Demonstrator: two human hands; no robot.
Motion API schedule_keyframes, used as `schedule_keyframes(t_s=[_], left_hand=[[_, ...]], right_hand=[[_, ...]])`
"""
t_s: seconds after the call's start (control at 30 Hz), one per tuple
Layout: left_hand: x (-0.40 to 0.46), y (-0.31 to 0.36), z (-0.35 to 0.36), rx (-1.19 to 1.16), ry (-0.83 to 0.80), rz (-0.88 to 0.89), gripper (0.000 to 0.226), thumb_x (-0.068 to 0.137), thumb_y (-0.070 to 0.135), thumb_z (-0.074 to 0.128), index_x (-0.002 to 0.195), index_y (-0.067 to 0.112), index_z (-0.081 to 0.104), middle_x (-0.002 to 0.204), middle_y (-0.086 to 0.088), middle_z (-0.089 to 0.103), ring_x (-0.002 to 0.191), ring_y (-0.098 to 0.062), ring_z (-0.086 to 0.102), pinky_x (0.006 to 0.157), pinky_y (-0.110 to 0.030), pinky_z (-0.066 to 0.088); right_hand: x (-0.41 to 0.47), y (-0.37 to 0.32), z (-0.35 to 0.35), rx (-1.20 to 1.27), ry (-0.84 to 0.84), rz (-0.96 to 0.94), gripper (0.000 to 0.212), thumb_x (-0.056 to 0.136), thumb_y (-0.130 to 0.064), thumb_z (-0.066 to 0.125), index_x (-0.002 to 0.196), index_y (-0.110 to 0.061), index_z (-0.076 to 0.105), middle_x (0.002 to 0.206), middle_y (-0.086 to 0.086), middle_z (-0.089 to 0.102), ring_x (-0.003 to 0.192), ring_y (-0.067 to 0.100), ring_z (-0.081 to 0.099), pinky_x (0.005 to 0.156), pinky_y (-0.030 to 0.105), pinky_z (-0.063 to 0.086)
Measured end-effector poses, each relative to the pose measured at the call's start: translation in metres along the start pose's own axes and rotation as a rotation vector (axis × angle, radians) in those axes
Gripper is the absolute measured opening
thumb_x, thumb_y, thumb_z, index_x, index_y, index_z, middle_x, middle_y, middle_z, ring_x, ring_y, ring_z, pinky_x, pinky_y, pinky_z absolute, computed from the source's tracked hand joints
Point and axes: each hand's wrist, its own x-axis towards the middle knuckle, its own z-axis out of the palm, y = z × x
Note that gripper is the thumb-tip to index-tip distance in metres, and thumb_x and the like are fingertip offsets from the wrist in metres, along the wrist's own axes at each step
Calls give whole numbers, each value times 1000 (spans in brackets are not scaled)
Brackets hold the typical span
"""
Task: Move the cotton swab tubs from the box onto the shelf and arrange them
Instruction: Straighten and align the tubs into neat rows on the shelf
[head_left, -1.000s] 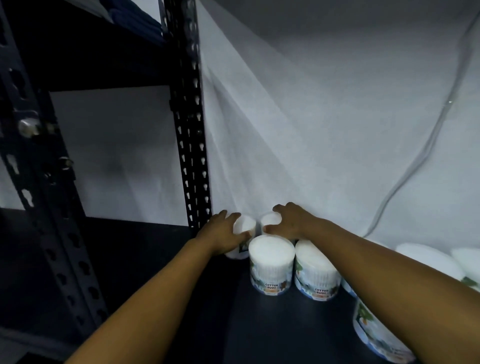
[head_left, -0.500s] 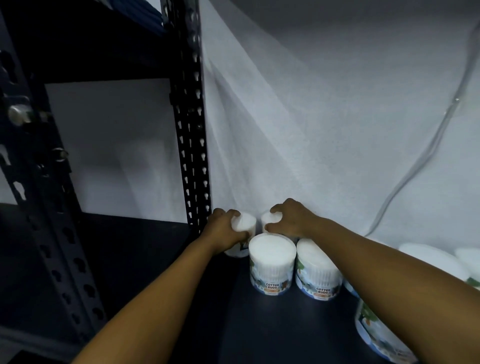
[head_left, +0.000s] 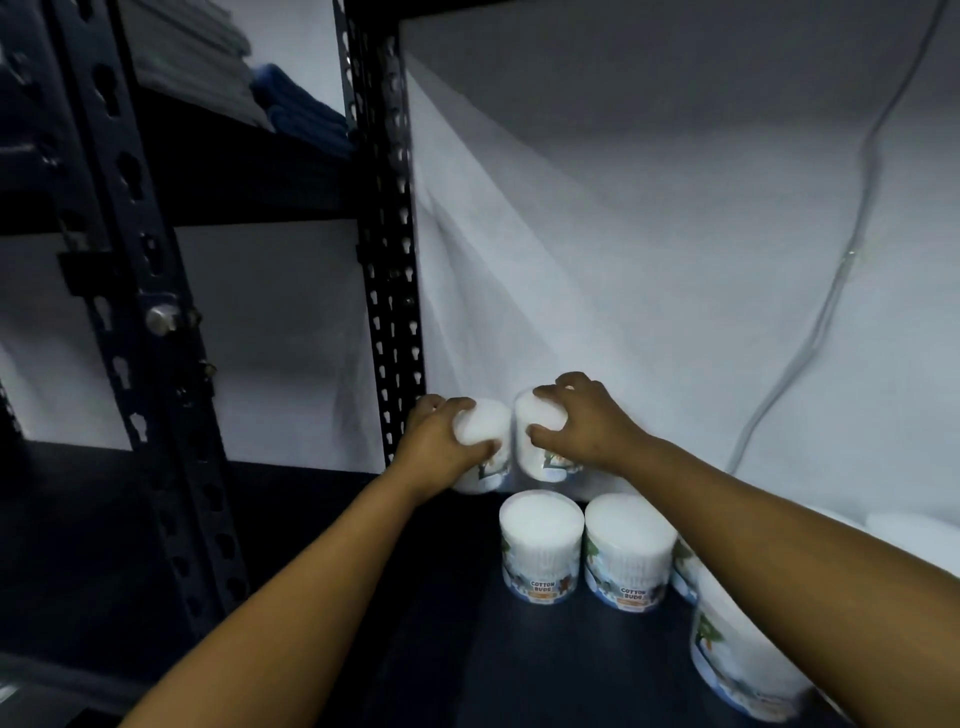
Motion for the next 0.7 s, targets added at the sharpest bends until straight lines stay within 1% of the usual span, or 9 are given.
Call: schedule_keyframes(t_s=[0.1, 0.23, 0.3, 0.4, 0.47, 0.6, 0.7], left_hand=[[-10, 18, -20, -7, 17, 42, 65, 72, 41, 77, 130, 25, 53, 139, -5, 34, 128, -21, 38, 107, -27, 32], [-29, 41, -45, -16, 30, 95, 63, 73, 37, 77, 130, 24, 54, 137, -5, 35, 126, -20, 38, 99, -18, 29], [-41, 50, -56, -38, 30, 111, 63, 73, 37, 78, 129, 24, 54, 134, -3, 35, 124, -18, 39, 98, -18, 29], [-62, 62, -68, -53, 16, 128, 63, 73, 39, 77, 130, 25, 54, 132, 1, 35, 122, -15, 38, 99, -19, 31], [-75, 69, -73, -63, -8, 130, 63, 73, 40, 77, 130, 27, 53, 132, 3, 34, 123, -15, 36, 103, -23, 33], [-104, 75, -73, -74, -56, 117, 63, 73, 42, 77, 130, 28, 52, 132, 4, 34, 123, -15, 36, 106, -27, 34], [-130, 74, -65, -72, -101, 101, 65, 74, 43, 76, 131, 27, 50, 132, 5, 34, 122, -14, 36, 106, -30, 37]], right_hand=[[-13, -13, -21, 22, 36, -25, 64, 80, -43, 68, 138, -23, 48, 148, 6, 32, 137, 22, 27, 109, 29, 26], [-39, -31, -50, 61, 74, -52, 62, 79, -41, 70, 135, -22, 51, 145, 6, 36, 137, 20, 31, 109, 28, 29], [-55, -38, -62, 74, 86, -55, 60, 79, -40, 70, 134, -22, 52, 144, 5, 37, 136, 20, 32, 108, 26, 28], [-81, -46, -76, 78, 99, -54, 60, 80, -39, 70, 134, -20, 52, 142, 4, 38, 134, 18, 34, 102, 19, 25], [-99, -51, -81, 82, 99, -47, 59, 80, -37, 70, 133, -20, 53, 140, 3, 40, 132, 17, 36, 100, 16, 24], [-132, -57, -80, 85, 52, -9, 60, 80, -37, 70, 134, -20, 51, 139, 1, 39, 131, 15, 35, 100, 16, 24], [-159, -57, -73, 80, -8, 21, 60, 80, -36, 70, 134, -19, 51, 139, 1, 39, 129, 16, 37, 97, 16, 25]])
